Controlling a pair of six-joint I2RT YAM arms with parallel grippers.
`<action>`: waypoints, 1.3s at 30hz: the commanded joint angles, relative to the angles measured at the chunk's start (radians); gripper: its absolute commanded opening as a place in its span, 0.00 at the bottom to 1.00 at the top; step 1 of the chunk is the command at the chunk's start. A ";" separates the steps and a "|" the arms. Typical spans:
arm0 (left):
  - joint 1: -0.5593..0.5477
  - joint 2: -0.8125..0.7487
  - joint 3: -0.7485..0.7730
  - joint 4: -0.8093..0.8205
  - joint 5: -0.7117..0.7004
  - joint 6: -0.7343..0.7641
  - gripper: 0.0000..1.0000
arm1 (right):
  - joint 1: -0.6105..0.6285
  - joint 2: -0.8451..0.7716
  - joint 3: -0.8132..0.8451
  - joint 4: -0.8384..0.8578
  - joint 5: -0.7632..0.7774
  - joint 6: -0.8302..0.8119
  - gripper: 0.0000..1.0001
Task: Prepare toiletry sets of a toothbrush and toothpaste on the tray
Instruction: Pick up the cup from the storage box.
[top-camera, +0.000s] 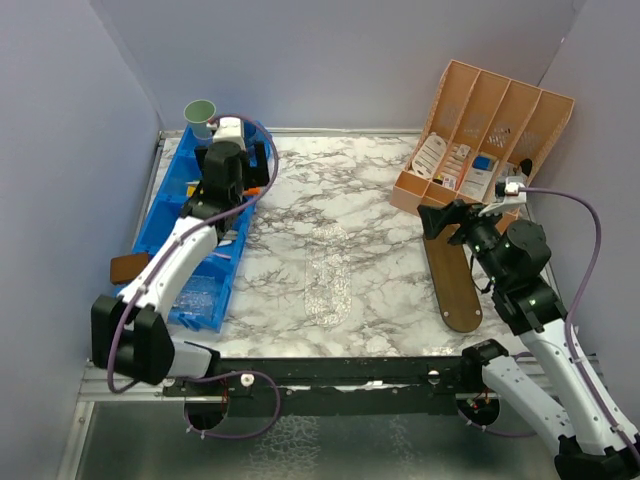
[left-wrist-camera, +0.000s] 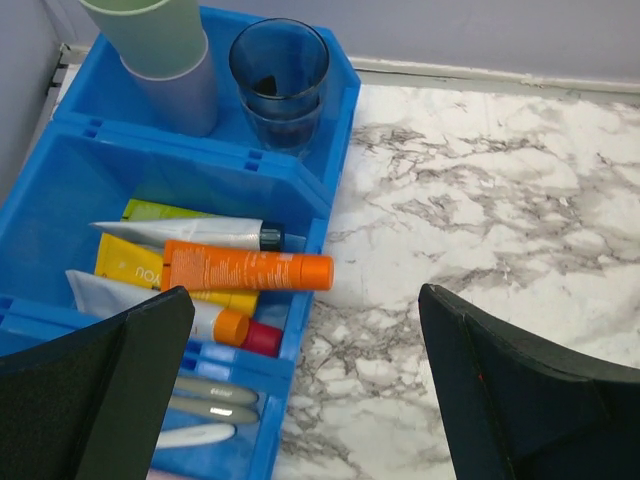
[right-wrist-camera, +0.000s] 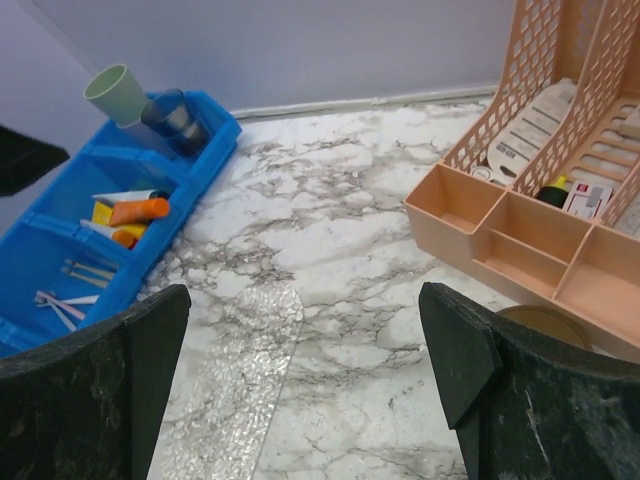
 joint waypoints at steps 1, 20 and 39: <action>0.133 0.173 0.195 -0.061 0.197 -0.180 0.98 | -0.006 -0.004 -0.024 -0.004 -0.054 0.022 0.99; 0.444 0.956 1.183 -0.365 0.086 -0.421 0.77 | -0.007 0.124 0.014 -0.117 -0.067 0.081 0.96; 0.451 1.101 1.287 -0.353 0.074 -0.400 0.38 | -0.007 0.134 0.012 -0.116 0.026 0.038 0.96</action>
